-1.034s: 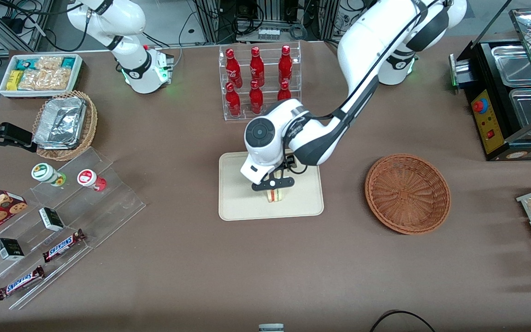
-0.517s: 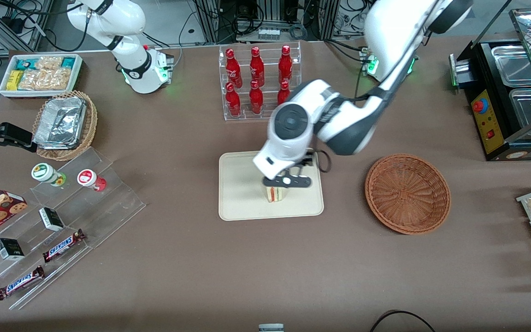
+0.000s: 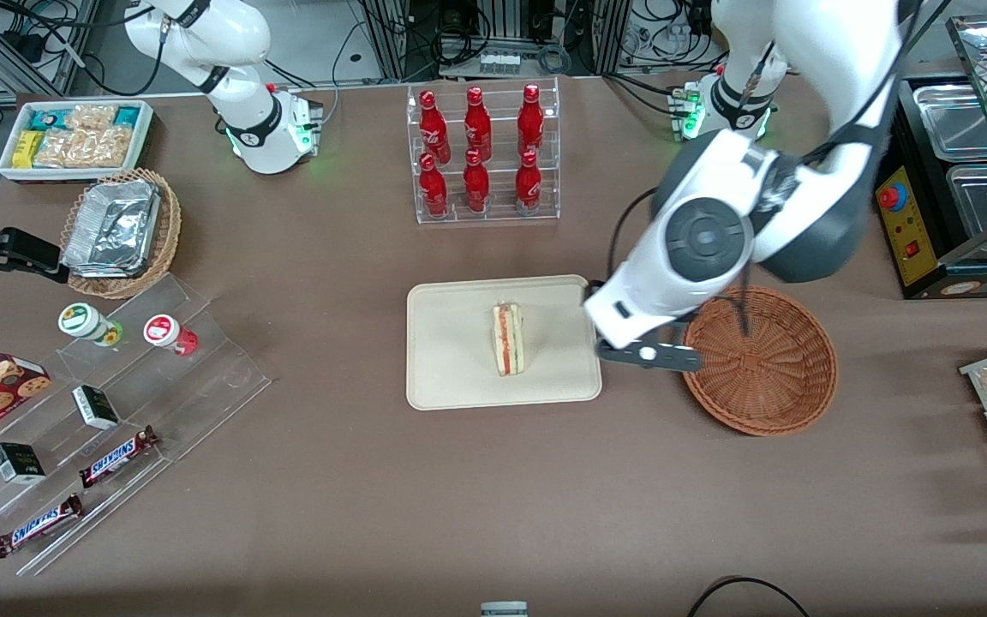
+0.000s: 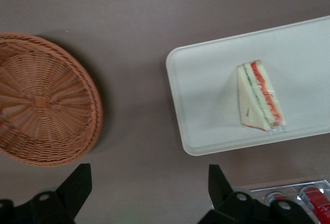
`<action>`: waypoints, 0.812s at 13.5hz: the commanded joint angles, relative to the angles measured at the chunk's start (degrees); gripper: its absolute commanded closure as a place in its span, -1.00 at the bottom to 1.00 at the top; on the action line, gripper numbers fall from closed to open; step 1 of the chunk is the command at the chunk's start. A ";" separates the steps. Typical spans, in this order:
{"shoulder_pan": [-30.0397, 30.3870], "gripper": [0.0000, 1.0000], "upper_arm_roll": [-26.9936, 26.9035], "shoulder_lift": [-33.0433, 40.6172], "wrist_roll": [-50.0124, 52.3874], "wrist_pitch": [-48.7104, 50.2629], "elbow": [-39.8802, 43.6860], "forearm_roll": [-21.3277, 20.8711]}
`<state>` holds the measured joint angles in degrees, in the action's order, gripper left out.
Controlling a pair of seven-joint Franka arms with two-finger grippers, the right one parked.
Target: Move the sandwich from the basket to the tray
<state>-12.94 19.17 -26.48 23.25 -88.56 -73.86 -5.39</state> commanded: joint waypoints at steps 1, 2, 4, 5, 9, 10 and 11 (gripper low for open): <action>3.51 -1.00 -2.30 2.74 -0.48 4.17 -1.37 0.02; 5.71 -1.00 -2.30 3.97 -0.57 4.70 -1.54 1.16; 8.18 -1.00 -2.39 6.16 -0.84 5.06 -2.77 1.44; 9.41 -1.00 -2.47 7.31 -1.53 5.06 -3.73 1.44; 14.07 -1.00 -2.65 11.97 -6.28 4.89 -8.48 1.35; 14.51 -1.00 -3.00 14.06 -6.98 4.62 -10.75 1.35; 14.61 -1.00 -4.74 16.44 -8.29 4.45 -13.30 1.35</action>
<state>0.57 16.00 -16.12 17.47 -83.45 -80.53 -4.67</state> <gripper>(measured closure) 0.000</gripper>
